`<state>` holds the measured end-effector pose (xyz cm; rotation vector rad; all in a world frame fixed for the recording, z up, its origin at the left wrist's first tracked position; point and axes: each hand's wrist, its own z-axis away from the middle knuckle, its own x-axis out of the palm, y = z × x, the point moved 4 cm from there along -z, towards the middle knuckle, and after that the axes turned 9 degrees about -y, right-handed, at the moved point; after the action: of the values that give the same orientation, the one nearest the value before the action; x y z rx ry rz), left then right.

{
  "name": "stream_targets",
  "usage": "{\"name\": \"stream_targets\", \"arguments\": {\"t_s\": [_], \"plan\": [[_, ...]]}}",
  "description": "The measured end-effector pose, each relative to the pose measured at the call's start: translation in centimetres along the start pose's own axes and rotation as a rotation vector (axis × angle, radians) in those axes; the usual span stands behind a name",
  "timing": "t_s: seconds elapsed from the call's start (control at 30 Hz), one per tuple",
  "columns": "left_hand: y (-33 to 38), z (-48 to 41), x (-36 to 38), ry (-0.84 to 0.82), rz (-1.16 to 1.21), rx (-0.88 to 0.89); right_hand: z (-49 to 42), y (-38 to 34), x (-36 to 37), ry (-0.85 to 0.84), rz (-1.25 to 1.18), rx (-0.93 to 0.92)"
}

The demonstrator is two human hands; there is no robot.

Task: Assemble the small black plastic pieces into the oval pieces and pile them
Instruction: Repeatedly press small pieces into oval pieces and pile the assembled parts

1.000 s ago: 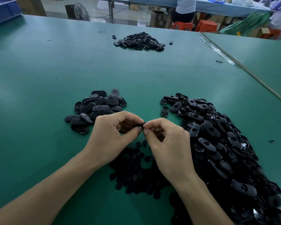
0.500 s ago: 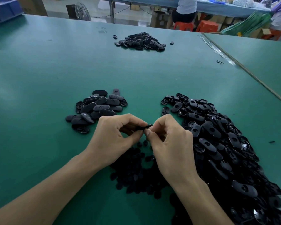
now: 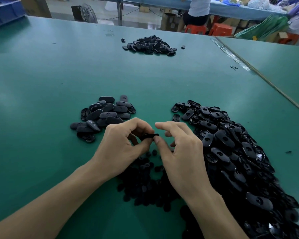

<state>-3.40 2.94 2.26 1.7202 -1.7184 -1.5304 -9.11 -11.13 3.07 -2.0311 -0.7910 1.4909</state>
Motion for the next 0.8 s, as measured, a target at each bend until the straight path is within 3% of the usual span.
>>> {"name": "stream_targets", "arguments": {"t_s": [0.37, 0.8], "plan": [[-1.3, 0.0, -0.2, -0.034, 0.358, -0.119, -0.4, 1.2, -0.2, -0.039, -0.282, 0.08], [-1.3, -0.1, -0.1, -0.05, 0.373, -0.117, -0.2, 1.0, -0.2, -0.04, -0.276, 0.125]]}}
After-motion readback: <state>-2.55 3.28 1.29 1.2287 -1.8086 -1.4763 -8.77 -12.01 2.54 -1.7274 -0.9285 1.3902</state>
